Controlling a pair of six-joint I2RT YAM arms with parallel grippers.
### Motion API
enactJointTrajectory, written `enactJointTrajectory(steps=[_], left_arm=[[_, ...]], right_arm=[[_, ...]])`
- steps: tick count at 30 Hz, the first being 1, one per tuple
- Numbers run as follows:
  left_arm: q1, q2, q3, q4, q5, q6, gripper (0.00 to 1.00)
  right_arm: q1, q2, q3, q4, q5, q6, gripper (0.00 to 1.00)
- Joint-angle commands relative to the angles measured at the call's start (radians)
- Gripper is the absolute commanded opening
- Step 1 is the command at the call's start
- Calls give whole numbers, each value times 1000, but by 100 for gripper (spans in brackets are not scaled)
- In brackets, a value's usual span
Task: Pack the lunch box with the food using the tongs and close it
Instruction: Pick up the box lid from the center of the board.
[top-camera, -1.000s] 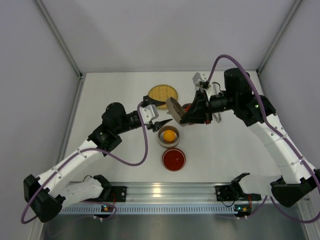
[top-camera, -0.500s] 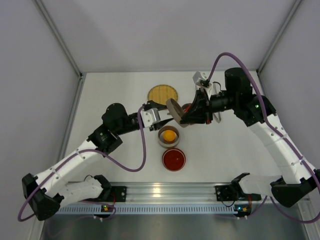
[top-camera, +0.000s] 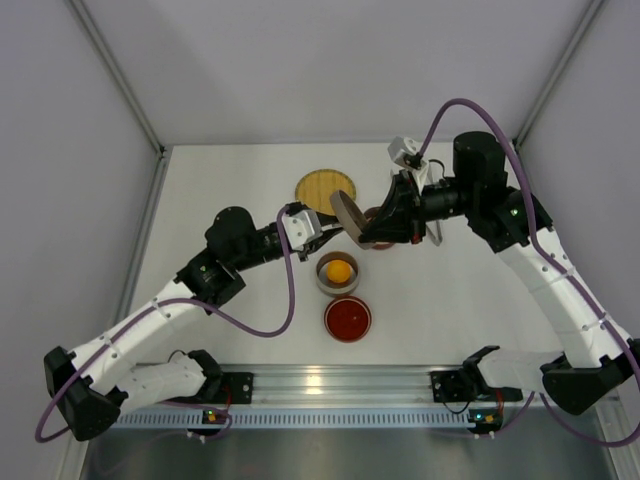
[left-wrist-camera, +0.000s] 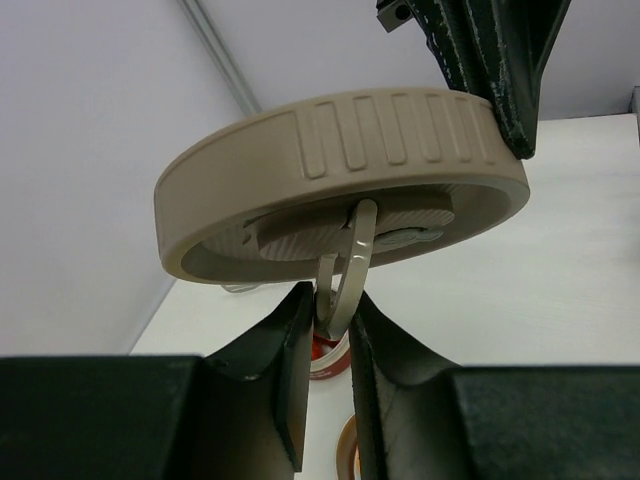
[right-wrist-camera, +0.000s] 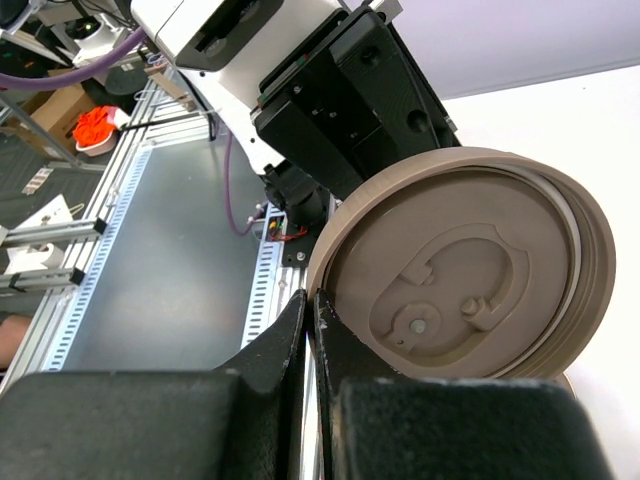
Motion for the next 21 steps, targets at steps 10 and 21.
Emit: enactJointTrajectory(steps=[10, 21], left_arm=[[-5, 15, 145, -77, -18, -147, 1], [-5, 252, 537, -854, -211, 38, 0]], right_arm=[[-21, -22, -31, 118, 77, 41, 16], [-550, -62, -62, 215, -39, 224, 99]])
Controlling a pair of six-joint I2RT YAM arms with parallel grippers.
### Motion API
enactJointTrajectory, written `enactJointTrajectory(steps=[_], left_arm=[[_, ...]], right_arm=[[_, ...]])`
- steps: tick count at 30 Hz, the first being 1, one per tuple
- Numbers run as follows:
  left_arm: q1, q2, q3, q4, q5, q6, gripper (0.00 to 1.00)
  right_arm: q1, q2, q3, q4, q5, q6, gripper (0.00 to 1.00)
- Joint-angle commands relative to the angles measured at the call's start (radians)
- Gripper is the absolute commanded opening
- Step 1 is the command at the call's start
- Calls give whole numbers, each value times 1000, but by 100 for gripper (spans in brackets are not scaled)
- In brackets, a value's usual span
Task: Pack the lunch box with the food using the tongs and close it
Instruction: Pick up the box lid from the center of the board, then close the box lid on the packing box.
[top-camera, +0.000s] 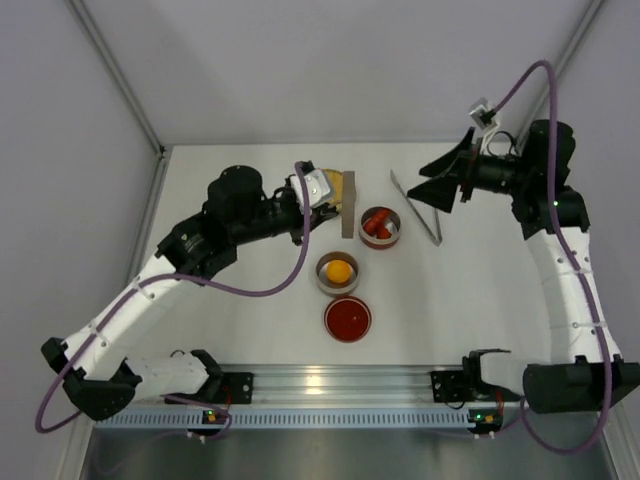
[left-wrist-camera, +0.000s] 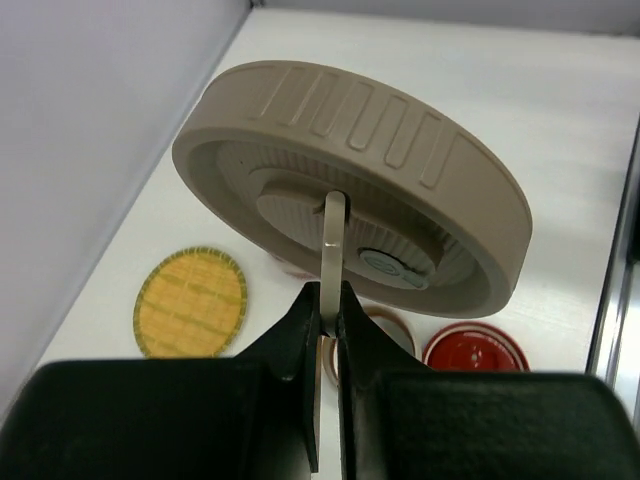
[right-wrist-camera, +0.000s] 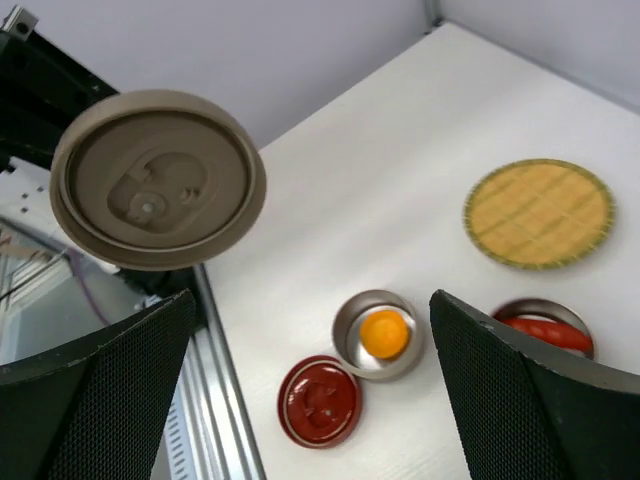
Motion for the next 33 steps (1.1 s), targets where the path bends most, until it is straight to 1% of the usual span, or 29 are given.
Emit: enactJointTrajectory(steps=[1, 2, 3, 4, 5, 6, 7, 8, 10, 11, 12, 14, 15, 17, 18, 24, 25, 28, 33], left_arm=[[-4, 165, 210, -435, -118, 140, 0], [-4, 208, 255, -496, -123, 155, 0], [-4, 286, 292, -543, -128, 168, 0], [-4, 319, 365, -629, -135, 192, 0], [-4, 353, 395, -656, -151, 195, 0], [-4, 417, 424, -683, -167, 200, 0], [-4, 452, 455, -715, -189, 223, 0], [-4, 530, 522, -796, -224, 241, 0], [-4, 603, 579, -886, -240, 302, 0], [-4, 636, 620, -944, -272, 312, 0], [-4, 690, 644, -969, -281, 323, 0], [-4, 761, 688, -1002, -302, 338, 0], [-4, 787, 735, -1038, -344, 338, 0], [-10, 833, 777, -1073, -370, 341, 0], [-18, 847, 759, -1073, -426, 347, 0], [-110, 887, 678, -1073, -556, 361, 0], [-137, 891, 644, -1073, -601, 361, 0], [-174, 904, 599, -1075, -646, 366, 0], [-191, 919, 526, -1075, -685, 378, 0]], right_arm=[[-151, -46, 5, 33, -95, 12, 99], [-217, -51, 4, 12, -108, -3, 99], [-248, -54, 4, -15, -133, -45, 99], [-276, -55, 4, -79, -142, -71, 99], [-326, -58, 4, -113, -153, -102, 99], [-348, -63, 4, -150, -167, -175, 99], [-368, -64, 2, -185, -168, -207, 99], [-398, -64, 1, -257, -171, -267, 99], [-419, -63, 4, -331, -184, -329, 99], [-432, -61, 7, -368, -185, -356, 99], [-437, -61, 7, -423, -187, -404, 99], [-445, -61, 4, -466, -185, -463, 99], [-448, -61, 2, -495, -182, -474, 99], [-454, -61, -1, -520, -179, -497, 99], [-457, -61, -2, -540, -178, -519, 99], [-472, -58, -36, -555, -181, -550, 99], [-474, -60, -39, -557, -181, -551, 99], [-483, -60, -41, -577, -181, -577, 99], [-497, -58, -36, -650, -178, -652, 99]])
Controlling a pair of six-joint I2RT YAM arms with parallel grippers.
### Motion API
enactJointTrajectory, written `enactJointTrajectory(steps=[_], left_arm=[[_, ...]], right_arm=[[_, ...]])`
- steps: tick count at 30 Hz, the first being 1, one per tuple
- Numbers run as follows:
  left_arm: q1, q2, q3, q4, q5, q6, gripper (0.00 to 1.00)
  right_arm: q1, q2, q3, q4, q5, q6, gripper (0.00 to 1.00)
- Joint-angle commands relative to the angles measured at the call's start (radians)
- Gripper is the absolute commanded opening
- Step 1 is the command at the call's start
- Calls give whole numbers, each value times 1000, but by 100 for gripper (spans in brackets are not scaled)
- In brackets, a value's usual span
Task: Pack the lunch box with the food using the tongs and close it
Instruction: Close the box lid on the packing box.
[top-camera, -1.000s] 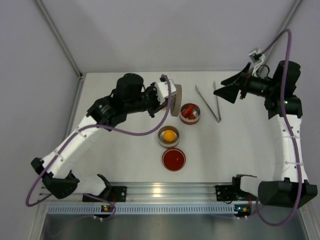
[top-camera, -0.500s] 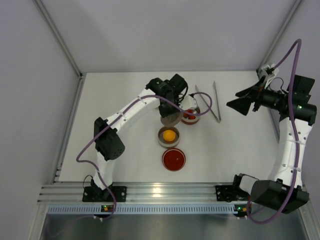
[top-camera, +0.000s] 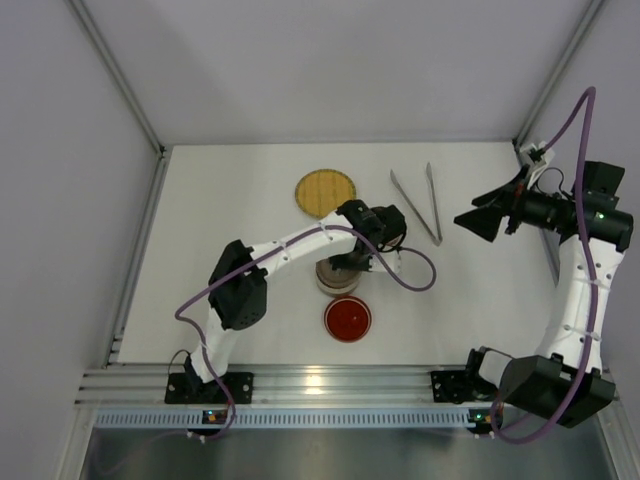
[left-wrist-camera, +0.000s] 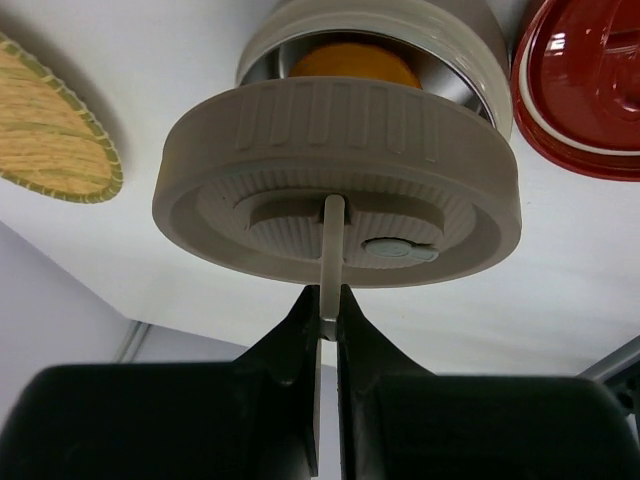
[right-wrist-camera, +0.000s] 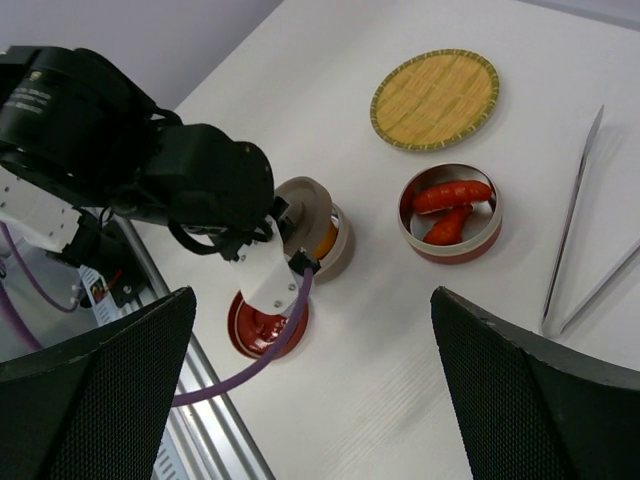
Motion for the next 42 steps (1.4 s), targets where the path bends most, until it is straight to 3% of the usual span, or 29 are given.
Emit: enactJointTrajectory(steps=[1, 42], left_arm=[[11, 0, -30, -190, -81, 24, 0], [-37, 101, 7, -190, -66, 73, 3]], right_arm=[[-22, -17, 10, -77, -39, -95, 99], [-50, 58, -20, -379, -86, -429, 100]])
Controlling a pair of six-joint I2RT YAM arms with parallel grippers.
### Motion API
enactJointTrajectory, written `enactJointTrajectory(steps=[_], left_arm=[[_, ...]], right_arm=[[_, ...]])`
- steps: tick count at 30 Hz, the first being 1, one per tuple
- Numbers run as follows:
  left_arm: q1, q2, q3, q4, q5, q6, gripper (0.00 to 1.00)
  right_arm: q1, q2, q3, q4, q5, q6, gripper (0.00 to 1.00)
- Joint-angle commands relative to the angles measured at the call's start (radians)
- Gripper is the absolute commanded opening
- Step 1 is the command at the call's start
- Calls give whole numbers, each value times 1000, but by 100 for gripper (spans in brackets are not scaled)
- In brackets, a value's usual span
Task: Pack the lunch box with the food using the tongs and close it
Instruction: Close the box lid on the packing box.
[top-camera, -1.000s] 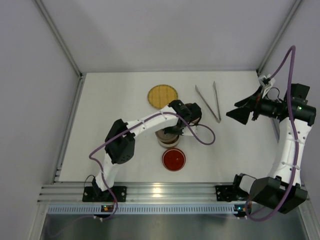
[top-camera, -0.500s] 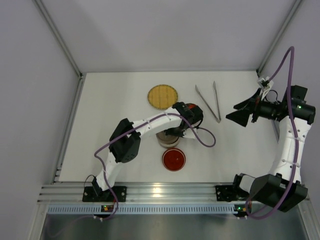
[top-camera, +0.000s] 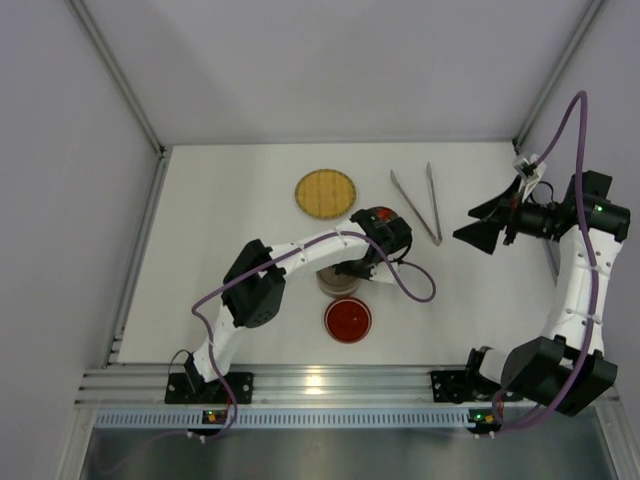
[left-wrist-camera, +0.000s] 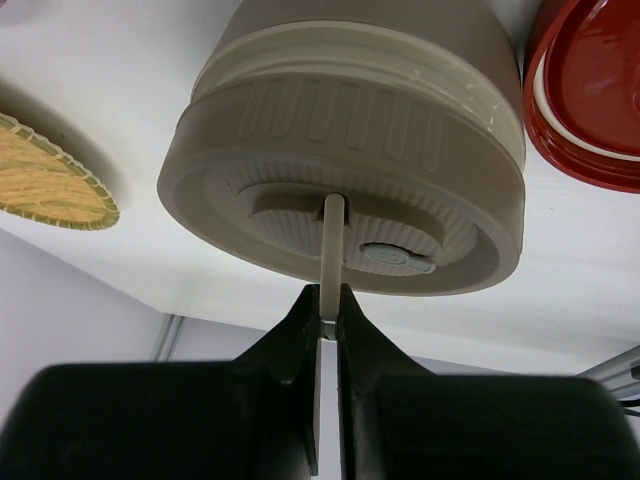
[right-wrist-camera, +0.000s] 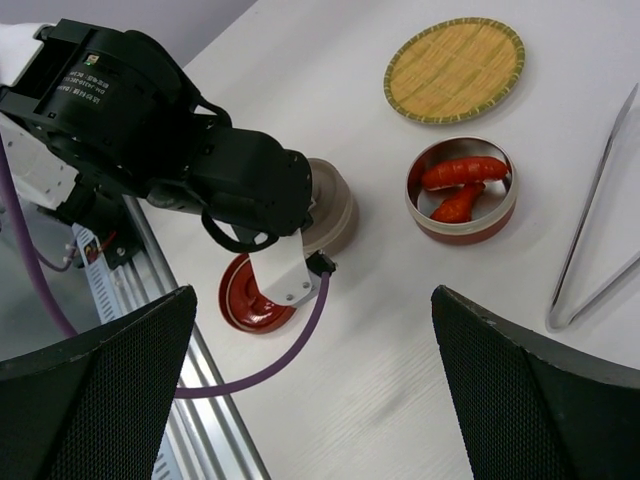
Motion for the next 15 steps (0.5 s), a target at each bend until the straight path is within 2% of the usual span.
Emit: enactJointTrajectory(steps=[1, 3, 10, 11, 15], left_arm=[[-10, -2, 20, -179, -3, 3, 5], [-10, -2, 22, -179, -3, -4, 6], [-12, -8, 26, -177, 50, -11, 20], [-12, -10, 31, -179, 57, -14, 28], [-9, -7, 71, -177, 90, -26, 30]], right_arm=[[-24, -5, 4, -133, -50, -75, 99], [-24, -5, 4, -139, -52, -78, 100], [-24, -5, 4, -159, -53, -99, 99], [-25, -5, 4, -161, -55, -101, 99], [-25, -2, 4, -178, -55, -116, 99]])
